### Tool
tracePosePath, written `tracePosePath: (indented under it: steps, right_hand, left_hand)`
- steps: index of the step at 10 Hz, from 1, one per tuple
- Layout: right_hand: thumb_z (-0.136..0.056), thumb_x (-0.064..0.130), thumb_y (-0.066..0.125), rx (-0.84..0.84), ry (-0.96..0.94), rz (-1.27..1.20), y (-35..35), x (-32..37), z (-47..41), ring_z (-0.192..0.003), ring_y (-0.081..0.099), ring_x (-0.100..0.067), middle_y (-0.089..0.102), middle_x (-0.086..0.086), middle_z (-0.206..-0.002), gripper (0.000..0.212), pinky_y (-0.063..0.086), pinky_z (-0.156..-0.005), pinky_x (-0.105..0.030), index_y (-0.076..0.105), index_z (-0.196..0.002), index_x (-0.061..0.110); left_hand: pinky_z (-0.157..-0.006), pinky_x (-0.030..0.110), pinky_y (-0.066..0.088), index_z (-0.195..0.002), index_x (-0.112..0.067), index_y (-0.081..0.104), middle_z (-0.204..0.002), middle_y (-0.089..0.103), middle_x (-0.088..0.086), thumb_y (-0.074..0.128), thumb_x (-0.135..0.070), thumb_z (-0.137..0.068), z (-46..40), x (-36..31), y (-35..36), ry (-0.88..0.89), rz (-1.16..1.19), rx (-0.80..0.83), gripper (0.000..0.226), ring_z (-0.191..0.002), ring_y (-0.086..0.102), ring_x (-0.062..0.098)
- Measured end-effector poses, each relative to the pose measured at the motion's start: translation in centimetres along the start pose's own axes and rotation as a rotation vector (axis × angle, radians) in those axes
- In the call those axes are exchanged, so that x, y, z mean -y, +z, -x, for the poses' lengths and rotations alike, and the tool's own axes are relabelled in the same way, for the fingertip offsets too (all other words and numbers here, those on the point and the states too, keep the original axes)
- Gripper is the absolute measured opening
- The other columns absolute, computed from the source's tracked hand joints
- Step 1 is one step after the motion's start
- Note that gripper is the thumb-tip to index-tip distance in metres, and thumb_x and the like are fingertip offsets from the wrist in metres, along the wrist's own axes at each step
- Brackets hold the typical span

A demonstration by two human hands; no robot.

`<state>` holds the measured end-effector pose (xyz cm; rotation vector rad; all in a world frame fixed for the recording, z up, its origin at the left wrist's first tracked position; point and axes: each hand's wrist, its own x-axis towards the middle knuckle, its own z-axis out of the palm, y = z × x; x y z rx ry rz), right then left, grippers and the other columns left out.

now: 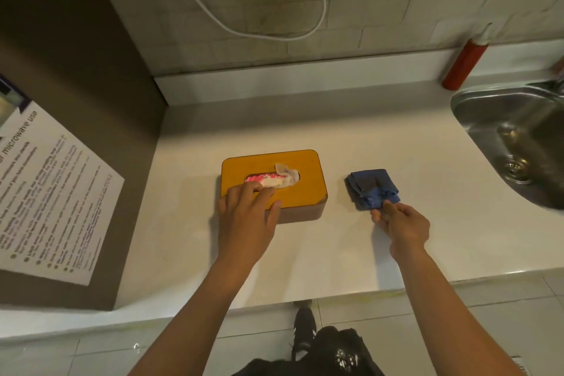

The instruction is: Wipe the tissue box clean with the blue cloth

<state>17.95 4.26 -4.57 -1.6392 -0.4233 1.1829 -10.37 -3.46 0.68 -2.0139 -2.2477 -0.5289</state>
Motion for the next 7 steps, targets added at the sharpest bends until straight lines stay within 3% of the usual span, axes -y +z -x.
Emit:
tracePosePath:
  steps: [2,3,4,5,6,7]
  right_hand:
    - [-0.081,0.017,0.076,-0.04,-0.006,-0.036,-0.2,-0.3,1.7,-0.059,0.07,-0.028,0.072,-0.022,-0.079,0.022,0.06,-0.066,-0.037,0.068,-0.087,-0.002]
    - [-0.085,0.018,0.071,0.015,-0.048,-0.035,0.2,-0.6,4.0,-0.066,0.071,-0.034,0.071,-0.022,-0.079,0.018,0.06,-0.063,-0.04,0.069,-0.084,0.0]
    - [-0.085,0.018,0.065,0.092,-0.172,0.025,1.6,-0.1,6.8,-0.067,0.072,-0.029,0.072,-0.016,-0.083,0.01,0.059,-0.057,-0.033,0.071,-0.085,0.01]
    - [-0.09,0.02,0.061,0.309,-0.411,0.278,3.9,1.1,9.6,-0.07,0.072,-0.015,0.074,-0.003,-0.085,0.011,0.06,-0.06,-0.035,0.07,-0.086,0.023]
    - [-0.088,0.03,0.064,0.557,-0.626,0.659,6.9,4.2,11.3,-0.086,0.069,-0.011,0.074,0.006,-0.093,0.012,0.057,-0.076,-0.035,0.073,-0.095,0.026]
    - [-0.083,0.046,0.064,0.74,-0.709,1.19,9.0,8.2,12.8,-0.091,0.064,-0.017,0.069,0.005,-0.102,0.027,0.051,-0.075,-0.026,0.071,-0.105,0.033]
  left_hand:
    - [-0.098,0.049,0.046,-0.126,-0.024,0.067,-0.133,0.061,0.005,0.062,-0.04,-0.097,0.4,0.2,-0.1,0.014,0.057,0.002,0.034,-0.121,0.052,0.033]
    - [-0.102,0.049,0.045,-0.128,-0.023,0.067,-0.136,0.059,0.005,0.063,-0.038,-0.097,0.8,0.3,-0.4,0.012,0.114,0.019,0.034,-0.124,0.051,0.032]
    - [-0.105,0.048,0.044,-0.129,-0.024,0.066,-0.137,0.058,0.003,0.063,-0.036,-0.098,1.4,0.9,-1.1,0.004,0.168,0.002,0.033,-0.127,0.05,0.029]
    - [-0.097,0.044,0.048,-0.126,-0.024,0.066,-0.131,0.062,0.001,0.06,-0.038,-0.099,1.7,1.5,-2.6,0.001,0.172,0.02,0.031,-0.12,0.055,0.026]
    - [-0.092,0.04,0.052,-0.133,-0.027,0.061,-0.132,0.062,-0.001,0.054,-0.041,-0.1,0.1,2.0,-4.6,0.03,0.159,0.109,0.036,-0.116,0.058,0.026]
    - [-0.095,0.04,0.05,-0.135,-0.032,0.059,-0.135,0.058,0.0,0.053,-0.046,-0.098,-3.0,2.4,-8.0,0.132,0.038,0.367,0.041,-0.12,0.056,0.027]
